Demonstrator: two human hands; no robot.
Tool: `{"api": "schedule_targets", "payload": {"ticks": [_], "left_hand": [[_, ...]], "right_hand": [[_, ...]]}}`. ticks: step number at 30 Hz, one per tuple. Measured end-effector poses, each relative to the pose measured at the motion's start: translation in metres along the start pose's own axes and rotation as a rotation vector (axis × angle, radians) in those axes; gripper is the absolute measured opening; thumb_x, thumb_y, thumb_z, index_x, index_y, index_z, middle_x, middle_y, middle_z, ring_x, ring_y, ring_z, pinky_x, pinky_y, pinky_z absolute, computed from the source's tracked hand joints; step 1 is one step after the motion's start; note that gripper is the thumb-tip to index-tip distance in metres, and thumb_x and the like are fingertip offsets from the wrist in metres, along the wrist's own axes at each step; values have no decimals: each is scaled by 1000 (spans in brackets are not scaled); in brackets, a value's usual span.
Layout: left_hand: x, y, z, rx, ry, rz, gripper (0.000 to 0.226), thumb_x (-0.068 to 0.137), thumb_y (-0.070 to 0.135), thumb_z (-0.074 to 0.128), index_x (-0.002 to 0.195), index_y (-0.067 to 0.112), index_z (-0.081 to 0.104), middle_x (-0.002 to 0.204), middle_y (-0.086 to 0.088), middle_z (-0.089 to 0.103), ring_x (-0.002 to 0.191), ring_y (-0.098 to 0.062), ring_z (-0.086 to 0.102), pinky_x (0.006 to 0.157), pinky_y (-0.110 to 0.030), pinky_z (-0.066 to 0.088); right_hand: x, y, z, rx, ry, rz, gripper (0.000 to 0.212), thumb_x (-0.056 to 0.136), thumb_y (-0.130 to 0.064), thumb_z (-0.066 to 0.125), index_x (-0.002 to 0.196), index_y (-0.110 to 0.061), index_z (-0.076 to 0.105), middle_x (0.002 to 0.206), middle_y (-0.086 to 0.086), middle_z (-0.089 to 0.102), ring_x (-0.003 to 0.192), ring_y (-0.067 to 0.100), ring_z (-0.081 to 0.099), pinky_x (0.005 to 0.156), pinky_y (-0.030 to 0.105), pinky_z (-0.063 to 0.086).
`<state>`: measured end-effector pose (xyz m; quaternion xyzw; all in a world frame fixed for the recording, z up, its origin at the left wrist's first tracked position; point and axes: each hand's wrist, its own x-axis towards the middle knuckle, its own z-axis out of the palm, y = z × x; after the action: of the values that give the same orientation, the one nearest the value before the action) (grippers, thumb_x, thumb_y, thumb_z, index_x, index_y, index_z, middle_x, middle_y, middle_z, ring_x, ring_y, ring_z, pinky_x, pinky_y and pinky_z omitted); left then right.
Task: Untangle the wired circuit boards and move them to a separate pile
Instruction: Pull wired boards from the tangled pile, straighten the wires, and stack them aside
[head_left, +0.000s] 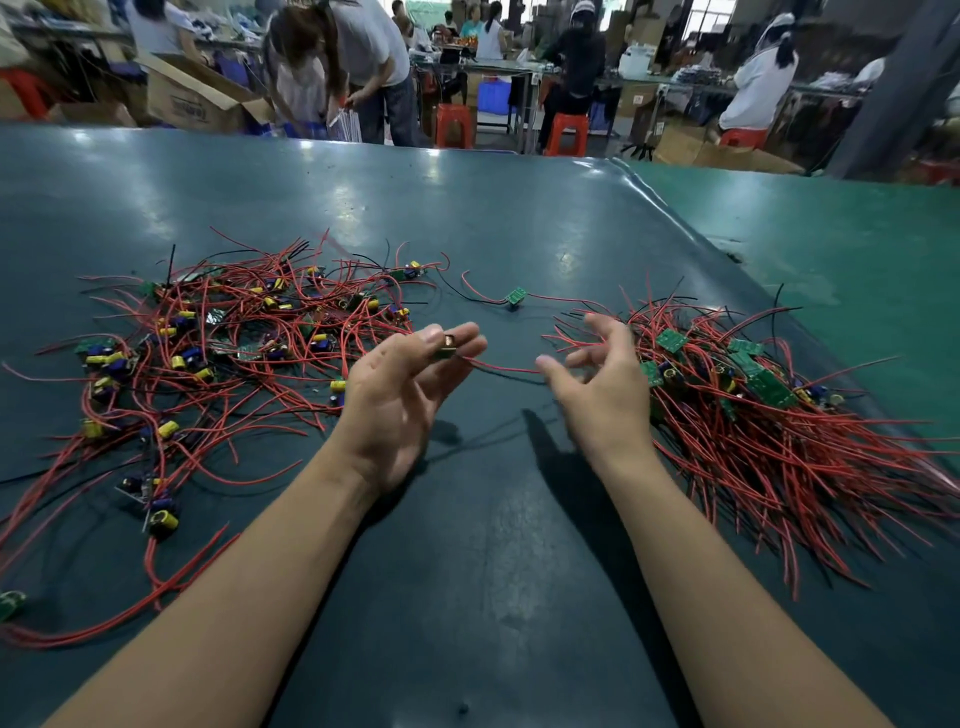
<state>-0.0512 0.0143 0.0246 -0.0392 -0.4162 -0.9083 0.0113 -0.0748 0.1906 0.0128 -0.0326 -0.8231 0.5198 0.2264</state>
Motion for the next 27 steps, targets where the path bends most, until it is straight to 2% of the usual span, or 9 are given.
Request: {"api": "schedule_targets", "payload": {"ticks": [3, 5, 7, 9, 11, 15, 18, 22, 27], "left_hand": [[0, 3, 1, -8, 58, -20, 23, 74, 34, 69, 75, 13, 58, 66, -4, 67, 56, -14, 65, 66, -26, 58], [-1, 2, 4, 62, 89, -12, 29, 72, 38, 70, 73, 14, 53, 55, -1, 58, 43, -9, 55, 56, -23, 56], [-2, 0, 6, 90, 97, -5, 27, 72, 37, 70, 72, 14, 55, 54, -1, 57, 39, -8, 50, 52, -22, 53], [-2, 1, 7, 78, 97, -4, 23, 72, 36, 70, 73, 15, 61, 61, -1, 63, 36, -5, 45, 47, -20, 51], [-1, 5, 6, 21, 98, -12, 18, 72, 33, 69, 70, 15, 66, 66, -1, 67, 34, -2, 39, 42, -16, 45], [-4, 2, 7, 138, 50, -4, 21, 73, 28, 68, 73, 10, 59, 67, -4, 69, 33, -2, 41, 41, -16, 45], [-10, -5, 11, 281, -29, -60, 18, 73, 26, 68, 69, 10, 60, 65, -5, 69, 34, -4, 46, 45, -20, 51], [-9, -7, 12, 292, -37, -111, 18, 73, 28, 66, 66, 11, 65, 65, -3, 68, 35, -4, 46, 47, -20, 52], [-9, -7, 11, 243, 14, -187, 44, 73, 32, 66, 100, -3, 62, 69, -5, 62, 36, -1, 44, 49, -17, 51]], "right_hand": [[-6, -7, 2, -75, -147, -155, 22, 84, -7, 72, 104, -17, 72, 91, 0, 66, 83, 9, 58, 80, 26, 47], [-9, -17, -1, 329, -376, -19, 33, 82, 8, 61, 97, -18, 74, 85, -1, 68, 72, 5, 58, 66, 20, 46], [-10, -19, -5, 575, -573, 104, 47, 67, 6, 49, 98, -18, 75, 94, 0, 71, 80, 8, 60, 67, 19, 46], [-9, -21, -8, 428, -586, 65, 41, 66, -5, 49, 94, -15, 78, 106, -2, 72, 93, 5, 60, 75, 16, 45], [-9, -21, -7, 257, -461, 31, 21, 88, -14, 58, 89, -13, 79, 109, 0, 70, 93, -1, 59, 76, 13, 42], [-15, -22, -2, 370, -450, 49, 32, 82, -39, 68, 94, -10, 77, 71, -3, 64, 59, 10, 54, 58, 23, 43], [-20, -24, 1, 587, -537, 104, 20, 84, -28, 65, 92, -13, 75, 55, -5, 56, 47, 8, 41, 45, 19, 35], [-17, -21, 0, 696, -637, 235, 20, 82, -19, 66, 98, -9, 74, 62, -2, 62, 48, 6, 43, 46, 17, 34], [-18, -18, 0, 759, -759, 250, 26, 81, -21, 66, 103, -12, 76, 70, 1, 62, 54, 9, 47, 51, 19, 42]]}}
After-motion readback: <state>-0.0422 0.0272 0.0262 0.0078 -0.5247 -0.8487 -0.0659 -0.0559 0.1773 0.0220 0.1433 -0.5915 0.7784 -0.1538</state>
